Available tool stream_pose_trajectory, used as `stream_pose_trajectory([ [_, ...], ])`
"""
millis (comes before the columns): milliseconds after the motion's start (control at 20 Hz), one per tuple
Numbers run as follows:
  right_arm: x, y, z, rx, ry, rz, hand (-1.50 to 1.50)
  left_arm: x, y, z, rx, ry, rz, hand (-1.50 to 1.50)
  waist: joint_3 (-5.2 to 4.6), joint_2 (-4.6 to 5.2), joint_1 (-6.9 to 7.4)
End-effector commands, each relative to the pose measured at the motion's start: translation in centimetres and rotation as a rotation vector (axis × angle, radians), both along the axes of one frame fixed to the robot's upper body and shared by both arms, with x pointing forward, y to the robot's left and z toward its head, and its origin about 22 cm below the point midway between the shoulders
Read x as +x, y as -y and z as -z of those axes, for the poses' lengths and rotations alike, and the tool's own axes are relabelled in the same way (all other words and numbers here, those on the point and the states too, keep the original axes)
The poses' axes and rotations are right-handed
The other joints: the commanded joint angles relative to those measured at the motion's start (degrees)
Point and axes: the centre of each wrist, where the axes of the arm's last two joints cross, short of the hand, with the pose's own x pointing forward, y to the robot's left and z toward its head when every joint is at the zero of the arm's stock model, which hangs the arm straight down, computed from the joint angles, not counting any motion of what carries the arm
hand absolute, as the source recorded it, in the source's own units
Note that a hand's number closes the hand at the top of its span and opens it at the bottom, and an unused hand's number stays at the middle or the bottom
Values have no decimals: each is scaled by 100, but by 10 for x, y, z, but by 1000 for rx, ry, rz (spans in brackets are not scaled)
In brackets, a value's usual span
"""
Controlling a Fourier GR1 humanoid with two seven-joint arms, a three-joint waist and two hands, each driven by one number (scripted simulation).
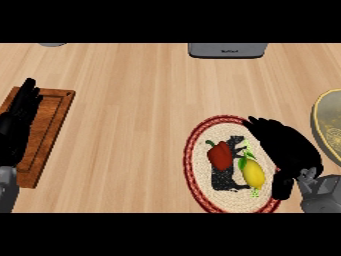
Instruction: Pick the lemon from the placemat and place it in the bowl
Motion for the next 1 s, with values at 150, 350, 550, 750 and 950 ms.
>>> stream_pose_trajectory([
  [150,-9,-9,35,-3,-43,9,-150,6,3,-9,-4,5,1,0,0,-2,-19],
  [350,3,2,54,-10,-82,9,-150,2,-2,-12,-5,15,6,0,0,0,-1],
  [550,-17,-2,62,-6,-72,30,-150,0,15,-1,-14,1,-1,0,-1,-4,-24],
  [750,7,-6,62,-8,-70,32,-150,-1,5,-5,-2,2,0,0,-1,-1,-9],
  [950,-12,-7,83,-16,-67,44,-150,-3,2,12,-1,4,-11,0,-1,-2,-17],
])
